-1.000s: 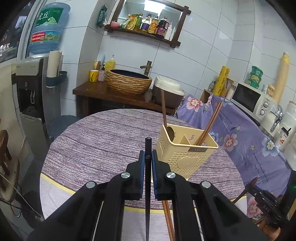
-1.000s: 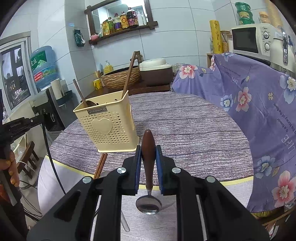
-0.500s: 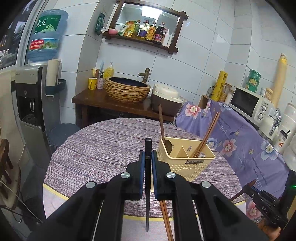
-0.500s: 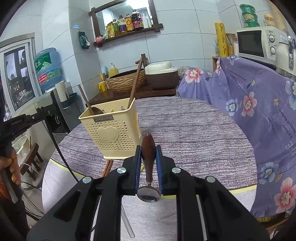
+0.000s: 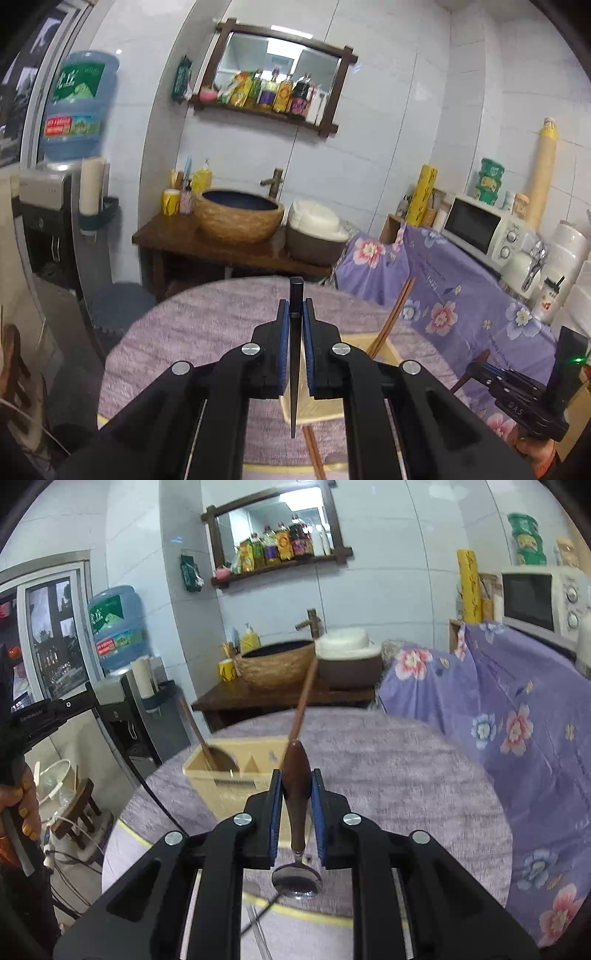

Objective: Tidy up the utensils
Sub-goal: 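Lower both into the holder and open both grippers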

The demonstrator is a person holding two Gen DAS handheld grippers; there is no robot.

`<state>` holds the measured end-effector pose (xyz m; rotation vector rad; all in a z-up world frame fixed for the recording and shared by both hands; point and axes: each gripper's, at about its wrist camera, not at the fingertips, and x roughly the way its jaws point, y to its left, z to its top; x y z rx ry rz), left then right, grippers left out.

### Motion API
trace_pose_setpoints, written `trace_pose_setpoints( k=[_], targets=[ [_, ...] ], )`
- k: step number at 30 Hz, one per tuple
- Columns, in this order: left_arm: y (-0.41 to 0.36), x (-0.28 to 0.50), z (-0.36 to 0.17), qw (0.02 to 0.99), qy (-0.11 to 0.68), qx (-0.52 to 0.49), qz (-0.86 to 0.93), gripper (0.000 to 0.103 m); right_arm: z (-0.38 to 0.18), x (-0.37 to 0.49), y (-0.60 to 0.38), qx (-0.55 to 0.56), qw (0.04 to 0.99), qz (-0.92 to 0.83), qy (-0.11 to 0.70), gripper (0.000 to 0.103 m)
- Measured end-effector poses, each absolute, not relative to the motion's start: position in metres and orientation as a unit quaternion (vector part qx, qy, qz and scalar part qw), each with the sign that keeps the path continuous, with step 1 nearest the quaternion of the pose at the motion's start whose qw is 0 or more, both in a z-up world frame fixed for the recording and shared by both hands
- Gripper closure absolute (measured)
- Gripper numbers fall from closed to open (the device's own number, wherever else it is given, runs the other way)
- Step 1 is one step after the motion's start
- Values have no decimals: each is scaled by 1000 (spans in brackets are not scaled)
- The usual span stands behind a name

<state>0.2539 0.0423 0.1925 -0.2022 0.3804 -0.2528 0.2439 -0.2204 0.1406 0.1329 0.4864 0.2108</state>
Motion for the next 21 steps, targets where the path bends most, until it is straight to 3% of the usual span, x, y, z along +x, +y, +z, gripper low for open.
trace_pose_setpoints(
  k=[5, 10, 21],
  targets=[
    [35, 263, 248, 977, 142, -96, -124, 94, 196, 277, -207, 68, 970, 117, 201, 87],
    [17, 285, 268, 978, 126, -106, -130, 94, 223, 306, -194, 75, 975, 114, 176, 87],
    [-15, 314, 194, 972, 171, -101, -127, 94, 162, 343, -169, 58, 970, 99, 215, 87]
  ],
)
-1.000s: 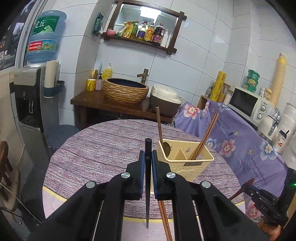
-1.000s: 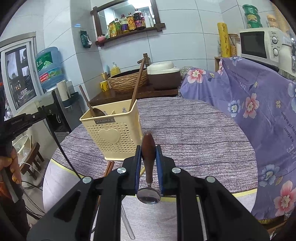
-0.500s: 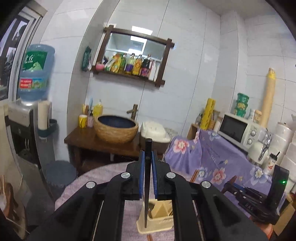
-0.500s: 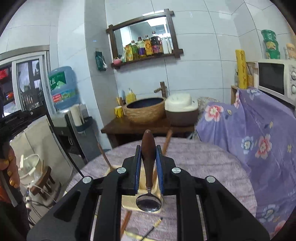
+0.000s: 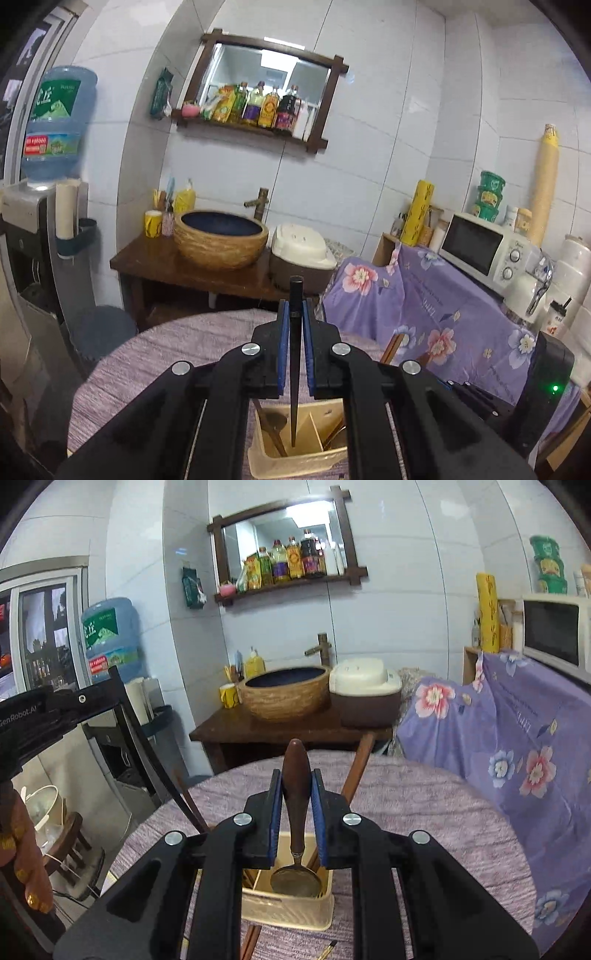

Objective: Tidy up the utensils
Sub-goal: 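Lower both into the holder and open both grippers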

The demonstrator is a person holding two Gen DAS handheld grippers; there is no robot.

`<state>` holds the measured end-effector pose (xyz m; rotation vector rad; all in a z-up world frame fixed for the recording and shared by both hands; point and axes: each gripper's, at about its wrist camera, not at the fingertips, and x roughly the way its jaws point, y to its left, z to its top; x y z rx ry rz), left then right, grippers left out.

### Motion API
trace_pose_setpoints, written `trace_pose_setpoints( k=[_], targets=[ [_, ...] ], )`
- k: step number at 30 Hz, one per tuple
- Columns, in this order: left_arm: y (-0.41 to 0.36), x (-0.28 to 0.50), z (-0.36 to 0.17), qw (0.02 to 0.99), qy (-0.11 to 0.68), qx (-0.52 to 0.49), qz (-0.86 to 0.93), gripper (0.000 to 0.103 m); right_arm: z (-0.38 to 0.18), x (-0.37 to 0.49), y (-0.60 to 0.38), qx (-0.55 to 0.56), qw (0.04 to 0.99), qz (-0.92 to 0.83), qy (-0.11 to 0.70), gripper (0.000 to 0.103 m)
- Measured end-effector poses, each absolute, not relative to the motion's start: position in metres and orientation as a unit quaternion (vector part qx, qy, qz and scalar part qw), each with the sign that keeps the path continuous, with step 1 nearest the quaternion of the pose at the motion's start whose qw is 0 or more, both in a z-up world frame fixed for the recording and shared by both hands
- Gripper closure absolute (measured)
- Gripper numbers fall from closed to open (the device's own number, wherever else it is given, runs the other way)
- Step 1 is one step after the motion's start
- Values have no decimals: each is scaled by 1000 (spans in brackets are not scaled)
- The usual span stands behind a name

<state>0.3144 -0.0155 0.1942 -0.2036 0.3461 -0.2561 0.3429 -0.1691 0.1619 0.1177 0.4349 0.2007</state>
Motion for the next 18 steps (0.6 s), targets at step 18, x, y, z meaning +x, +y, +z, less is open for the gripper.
trace_pose_setpoints(
  k=[18],
  targets=[
    [-30, 336, 118, 954, 251, -95, -130, 94, 109, 347, -171, 70, 961, 102, 247, 82]
  ],
)
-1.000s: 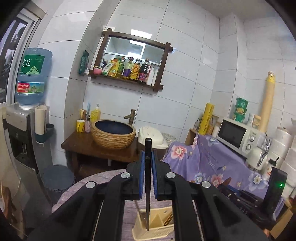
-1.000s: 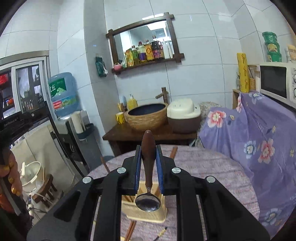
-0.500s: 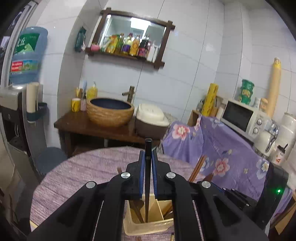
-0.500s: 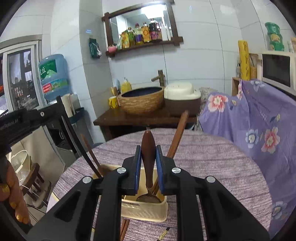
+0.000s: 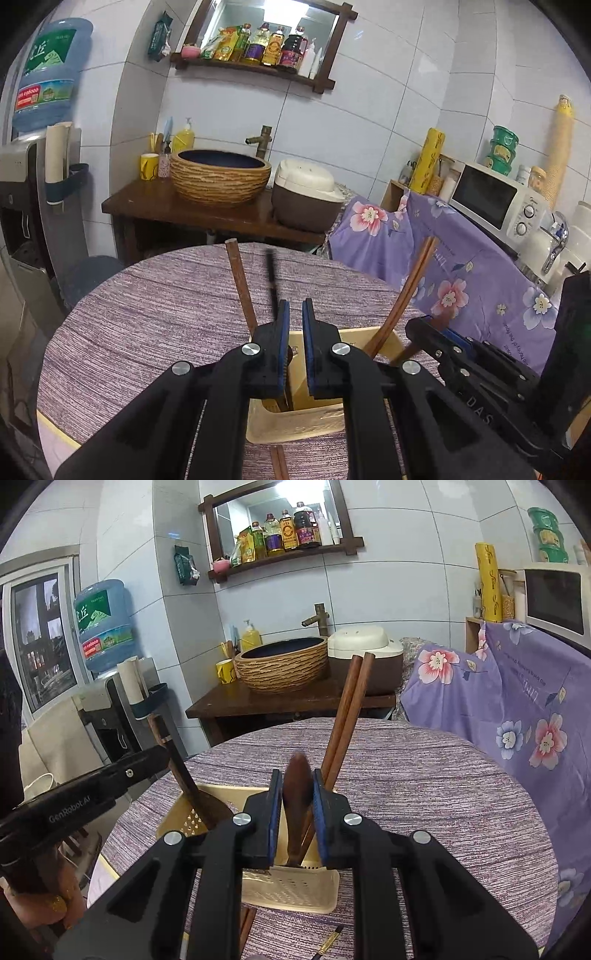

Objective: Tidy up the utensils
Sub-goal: 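Lower both into the holder and open both grippers, then grasp the steel spoon with the right gripper while the left grasps a brown chopstick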

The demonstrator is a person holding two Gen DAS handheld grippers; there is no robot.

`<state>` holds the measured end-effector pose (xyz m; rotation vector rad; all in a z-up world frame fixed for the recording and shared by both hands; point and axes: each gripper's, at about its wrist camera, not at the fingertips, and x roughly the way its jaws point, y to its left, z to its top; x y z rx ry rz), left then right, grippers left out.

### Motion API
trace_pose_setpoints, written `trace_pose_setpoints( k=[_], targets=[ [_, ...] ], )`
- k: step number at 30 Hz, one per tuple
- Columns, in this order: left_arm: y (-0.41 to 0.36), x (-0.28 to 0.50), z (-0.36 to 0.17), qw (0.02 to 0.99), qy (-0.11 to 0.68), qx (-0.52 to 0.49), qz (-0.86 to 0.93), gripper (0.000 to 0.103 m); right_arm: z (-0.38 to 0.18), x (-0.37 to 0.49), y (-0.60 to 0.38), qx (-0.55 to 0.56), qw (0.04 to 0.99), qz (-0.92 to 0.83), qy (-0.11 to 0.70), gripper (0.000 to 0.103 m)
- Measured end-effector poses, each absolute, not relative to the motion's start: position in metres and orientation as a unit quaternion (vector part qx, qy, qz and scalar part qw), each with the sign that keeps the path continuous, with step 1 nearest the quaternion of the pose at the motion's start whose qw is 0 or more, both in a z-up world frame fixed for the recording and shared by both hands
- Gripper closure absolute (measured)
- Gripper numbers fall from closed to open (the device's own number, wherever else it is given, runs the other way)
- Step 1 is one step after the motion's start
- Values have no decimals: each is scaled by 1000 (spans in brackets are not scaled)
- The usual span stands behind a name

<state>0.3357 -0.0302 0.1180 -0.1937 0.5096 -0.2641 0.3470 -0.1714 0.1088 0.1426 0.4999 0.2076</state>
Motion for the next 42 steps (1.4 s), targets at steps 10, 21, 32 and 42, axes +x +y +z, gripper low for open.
trace_pose_setpoints(
  k=[10, 21, 32, 42],
  targets=[
    [-19, 288, 113, 963, 235, -66, -115, 50, 105, 309, -176, 54, 967, 85, 236, 50],
    [-14, 251, -5, 907, 396, -63, -127, 56, 18, 257, -173, 26, 931, 71, 358, 50],
    [-47, 233, -51, 885, 443, -23, -142, 70, -15, 235, -179, 52, 916, 66, 391, 50],
    [-53, 233, -50, 889, 441, 12, -121, 73, -18, 232, -168, 39, 914, 76, 398, 50]
  ],
)
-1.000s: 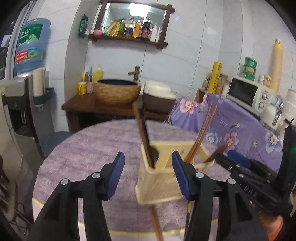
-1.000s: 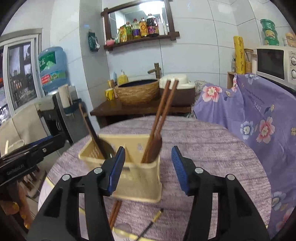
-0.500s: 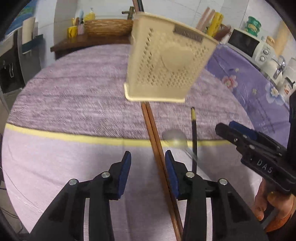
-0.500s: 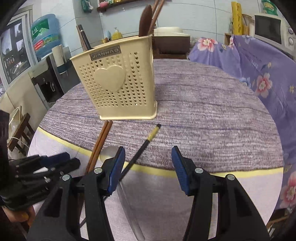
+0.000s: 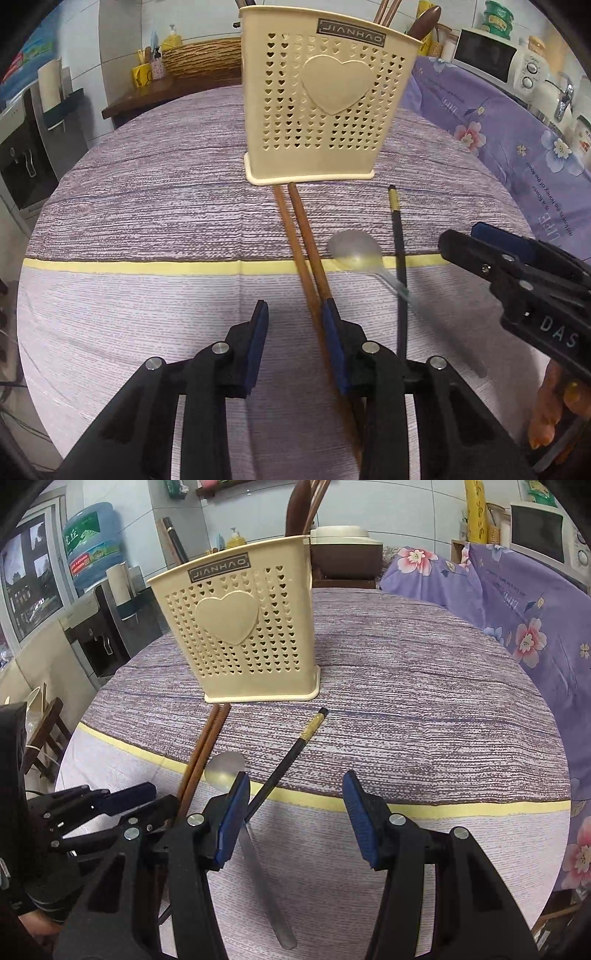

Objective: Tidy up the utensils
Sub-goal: 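Grasp the steel spoon with the right gripper while the left grasps a brown chopstick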

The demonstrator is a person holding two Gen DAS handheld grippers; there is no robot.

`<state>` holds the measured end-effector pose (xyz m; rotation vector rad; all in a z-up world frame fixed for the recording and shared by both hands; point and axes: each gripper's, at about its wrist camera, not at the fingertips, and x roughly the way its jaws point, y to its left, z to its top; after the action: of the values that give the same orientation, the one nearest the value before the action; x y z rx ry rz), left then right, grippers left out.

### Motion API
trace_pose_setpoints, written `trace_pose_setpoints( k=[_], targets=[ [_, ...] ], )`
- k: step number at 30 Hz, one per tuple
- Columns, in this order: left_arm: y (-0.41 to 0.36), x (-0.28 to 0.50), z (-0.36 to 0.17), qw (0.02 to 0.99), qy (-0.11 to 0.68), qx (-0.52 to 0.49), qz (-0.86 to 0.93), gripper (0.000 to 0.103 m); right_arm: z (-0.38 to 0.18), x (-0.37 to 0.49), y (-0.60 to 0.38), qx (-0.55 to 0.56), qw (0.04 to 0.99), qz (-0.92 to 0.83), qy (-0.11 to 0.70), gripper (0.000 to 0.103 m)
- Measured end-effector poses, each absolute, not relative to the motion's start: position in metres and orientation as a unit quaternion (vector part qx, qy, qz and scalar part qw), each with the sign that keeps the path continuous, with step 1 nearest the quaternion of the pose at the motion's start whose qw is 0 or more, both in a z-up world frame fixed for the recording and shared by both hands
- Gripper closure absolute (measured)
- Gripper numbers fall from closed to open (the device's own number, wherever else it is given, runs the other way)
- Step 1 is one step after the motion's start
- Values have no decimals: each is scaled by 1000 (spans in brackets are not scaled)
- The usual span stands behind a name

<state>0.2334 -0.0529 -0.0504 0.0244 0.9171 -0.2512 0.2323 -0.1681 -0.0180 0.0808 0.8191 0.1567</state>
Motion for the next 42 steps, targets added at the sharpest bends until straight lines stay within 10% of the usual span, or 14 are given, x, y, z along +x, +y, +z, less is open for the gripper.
trace_pose_setpoints(
  k=[42],
  targets=[
    [18, 257, -44, 886, 453, -66, -74, 74, -17, 263, -126, -30, 892, 169, 417, 66]
  ],
)
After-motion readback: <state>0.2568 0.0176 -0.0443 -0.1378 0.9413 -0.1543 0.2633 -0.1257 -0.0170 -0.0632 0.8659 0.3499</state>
